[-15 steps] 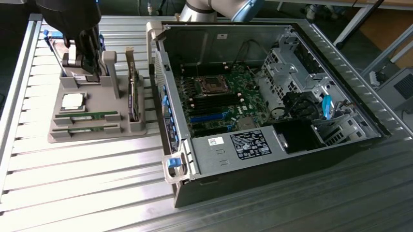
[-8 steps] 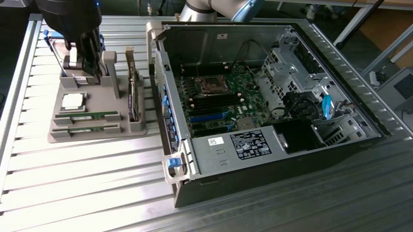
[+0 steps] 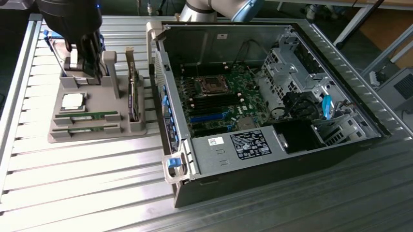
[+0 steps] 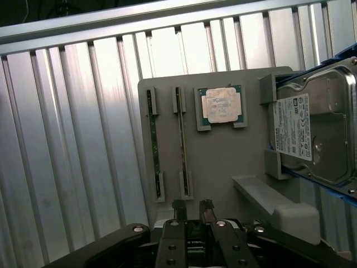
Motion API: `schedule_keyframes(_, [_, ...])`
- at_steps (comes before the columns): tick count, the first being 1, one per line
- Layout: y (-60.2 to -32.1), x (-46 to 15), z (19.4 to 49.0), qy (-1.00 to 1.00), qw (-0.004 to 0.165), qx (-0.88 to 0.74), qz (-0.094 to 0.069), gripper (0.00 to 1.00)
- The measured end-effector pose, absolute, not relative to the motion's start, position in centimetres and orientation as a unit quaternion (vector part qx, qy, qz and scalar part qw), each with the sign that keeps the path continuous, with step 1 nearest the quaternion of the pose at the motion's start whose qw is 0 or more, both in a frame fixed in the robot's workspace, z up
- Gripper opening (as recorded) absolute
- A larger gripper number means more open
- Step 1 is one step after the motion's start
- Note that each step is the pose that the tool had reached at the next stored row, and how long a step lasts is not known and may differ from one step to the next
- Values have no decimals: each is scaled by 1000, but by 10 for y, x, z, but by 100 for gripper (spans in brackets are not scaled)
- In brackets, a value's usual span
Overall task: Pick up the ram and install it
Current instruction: 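Pick up the ram and move it above insertion slot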
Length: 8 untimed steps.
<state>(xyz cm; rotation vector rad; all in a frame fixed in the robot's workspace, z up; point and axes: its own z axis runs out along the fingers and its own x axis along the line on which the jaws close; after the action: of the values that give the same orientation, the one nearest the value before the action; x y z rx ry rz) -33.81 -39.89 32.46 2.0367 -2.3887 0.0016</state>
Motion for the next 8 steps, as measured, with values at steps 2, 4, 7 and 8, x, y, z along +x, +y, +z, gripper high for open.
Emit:
schedule_keyframes(2, [-399, -338, 323, -761, 1, 649, 0, 23])
schedule_keyframes(4, [-399, -338, 322, -761, 1, 649, 0, 23])
schedule_keyframes(7, [-399, -338, 319, -761, 1, 649, 0, 23])
schedule_keyframes(8, [-399, -338, 319, -761, 1, 649, 0, 23])
